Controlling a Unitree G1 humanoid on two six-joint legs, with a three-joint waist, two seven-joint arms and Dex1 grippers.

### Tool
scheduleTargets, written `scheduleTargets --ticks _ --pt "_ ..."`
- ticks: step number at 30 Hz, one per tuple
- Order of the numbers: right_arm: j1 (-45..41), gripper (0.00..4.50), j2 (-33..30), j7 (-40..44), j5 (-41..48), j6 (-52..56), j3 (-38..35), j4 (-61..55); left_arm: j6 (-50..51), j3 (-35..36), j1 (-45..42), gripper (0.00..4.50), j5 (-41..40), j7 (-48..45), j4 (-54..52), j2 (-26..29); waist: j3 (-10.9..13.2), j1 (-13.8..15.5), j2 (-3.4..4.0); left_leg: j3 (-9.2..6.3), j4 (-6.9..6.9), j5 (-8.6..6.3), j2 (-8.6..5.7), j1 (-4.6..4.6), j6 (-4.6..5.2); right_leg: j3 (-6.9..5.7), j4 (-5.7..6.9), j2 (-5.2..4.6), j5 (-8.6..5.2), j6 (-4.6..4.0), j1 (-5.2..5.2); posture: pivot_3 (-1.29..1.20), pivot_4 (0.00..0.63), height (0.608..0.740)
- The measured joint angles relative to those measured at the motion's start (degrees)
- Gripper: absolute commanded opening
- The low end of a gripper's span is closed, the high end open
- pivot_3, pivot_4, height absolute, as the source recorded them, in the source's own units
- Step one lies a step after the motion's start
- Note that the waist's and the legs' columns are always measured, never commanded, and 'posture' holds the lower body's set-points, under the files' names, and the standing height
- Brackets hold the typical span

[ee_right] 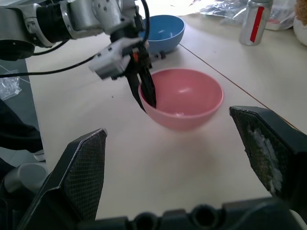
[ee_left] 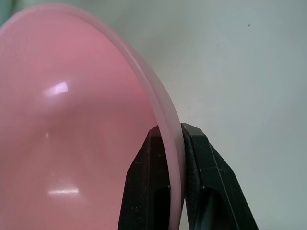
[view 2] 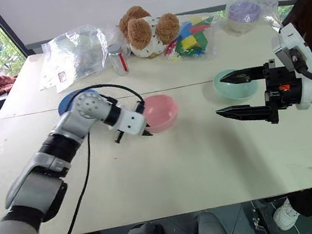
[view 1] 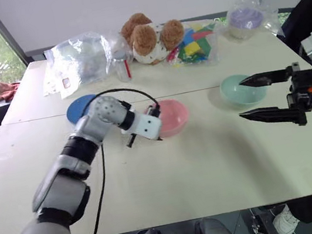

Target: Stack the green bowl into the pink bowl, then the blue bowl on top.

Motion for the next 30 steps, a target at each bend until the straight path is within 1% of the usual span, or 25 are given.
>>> scheduleTargets --ticks 2,4,5,10,11,12,17,19,22,25,27,30 --pt "0.81 4.50 -0.01 -0.47 0.39 0.40 -0.52 -0.64 -3.02 -0.95 -0.88 0.01 1.59 1.59 4.18 -1.39 0.00 0.08 0.00 0.00 0.01 0.00 0.00 0.00 0.00 0.00 0.00 -0.01 0.00 0.00 0.00 0.00 0.150 0.740" --pt "1.27 4.50 -0.01 -0.89 0.56 0.53 -1.32 -1.08 -4.61 -0.95 -1.71 0.84 2.22 2.50 6.46 -2.46 0.00 0.24 0.00 0.00 0.05 0.00 -0.01 0.00 0.00 0.01 0.00 -0.04 0.00 0.00 0.03 0.00 0.150 0.740" --pt "1.34 4.50 -0.02 -1.04 0.71 0.56 -1.55 -1.40 -4.87 -0.96 -2.12 1.18 2.43 2.80 7.38 -2.85 0.01 0.32 -0.02 0.00 0.07 0.00 -0.02 0.00 0.01 0.00 0.00 -0.06 0.00 0.00 0.06 0.00 0.150 0.740" --pt "2.00 4.50 -0.05 -1.76 0.96 0.82 -1.87 -1.86 -4.96 -0.81 -2.35 3.75 2.30 2.72 8.64 -3.43 0.02 0.27 -0.04 -0.02 0.07 -0.02 -0.02 -0.01 0.04 0.01 -0.01 -0.07 0.00 0.01 0.06 0.00 0.150 0.740" --pt "2.00 4.50 -0.05 -1.89 0.96 0.82 -1.87 -1.86 -4.85 -0.70 -2.38 4.20 2.09 2.48 8.48 -3.44 0.02 0.25 -0.04 -0.03 0.06 -0.02 -0.02 -0.01 0.04 0.01 -0.01 -0.06 0.00 0.01 0.05 0.00 0.150 0.740" --pt "1.99 4.50 -0.05 -1.93 0.96 0.81 -1.86 -1.82 -4.57 -0.50 -2.38 4.45 1.56 1.82 8.05 -3.41 0.02 0.24 -0.04 -0.03 0.05 -0.02 -0.02 -0.01 0.04 0.01 -0.01 -0.06 0.00 0.01 0.05 0.00 0.150 0.740" --pt "1.33 4.50 -0.05 -1.91 0.89 0.29 -0.94 -1.54 -0.51 3.31 -2.32 4.45 -3.24 -0.62 1.92 -2.80 0.02 0.20 -0.04 -0.04 0.06 -0.02 -0.01 -0.01 0.03 0.02 0.00 -0.06 0.00 0.01 0.04 0.00 0.150 0.740" --pt "1.03 4.50 -0.05 -1.86 0.85 0.10 -0.35 -1.40 2.26 4.98 -2.30 4.45 -5.43 -1.31 -0.71 -1.99 0.02 0.13 -0.03 -0.04 0.06 -0.02 -0.01 -0.01 0.03 0.02 0.01 -0.06 0.01 0.01 0.04 0.00 0.150 0.740" --pt "-0.21 4.50 -0.05 -1.83 0.28 -0.53 1.69 -0.24 9.07 8.74 -2.04 4.45 -10.11 -2.43 -5.37 -0.15 0.02 0.00 -0.04 -0.04 0.06 -0.02 -0.01 -0.01 0.03 0.02 0.02 -0.05 0.00 0.01 0.02 0.00 0.150 0.740" --pt "-1.08 4.50 -0.20 -1.82 -2.75 -2.62 5.04 1.65 19.89 13.48 -1.19 4.45 -16.55 -4.82 -12.79 4.24 0.02 -0.21 -0.02 -0.04 0.05 -0.01 0.00 -0.01 0.02 0.02 0.02 -0.03 0.00 0.01 0.02 0.00 0.150 0.740" --pt "-2.89 4.50 -0.32 -2.71 -6.68 -4.47 8.94 3.83 28.69 17.11 0.67 4.45 -21.72 -6.41 -17.99 8.03 0.01 -0.56 -0.01 -0.05 0.05 0.05 0.01 0.00 -0.09 0.02 0.04 -0.03 0.00 0.01 0.02 0.00 0.150 0.740" --pt "-8.49 4.50 0.00 -5.94 -14.44 -6.18 16.84 8.68 41.59 21.98 4.27 4.45 -28.60 -7.88 -24.06 14.12 0.01 -1.38 0.00 -0.05 0.07 0.14 0.01 0.01 -0.24 0.03 0.10 -0.04 0.00 0.01 0.01 0.00 0.150 0.740"
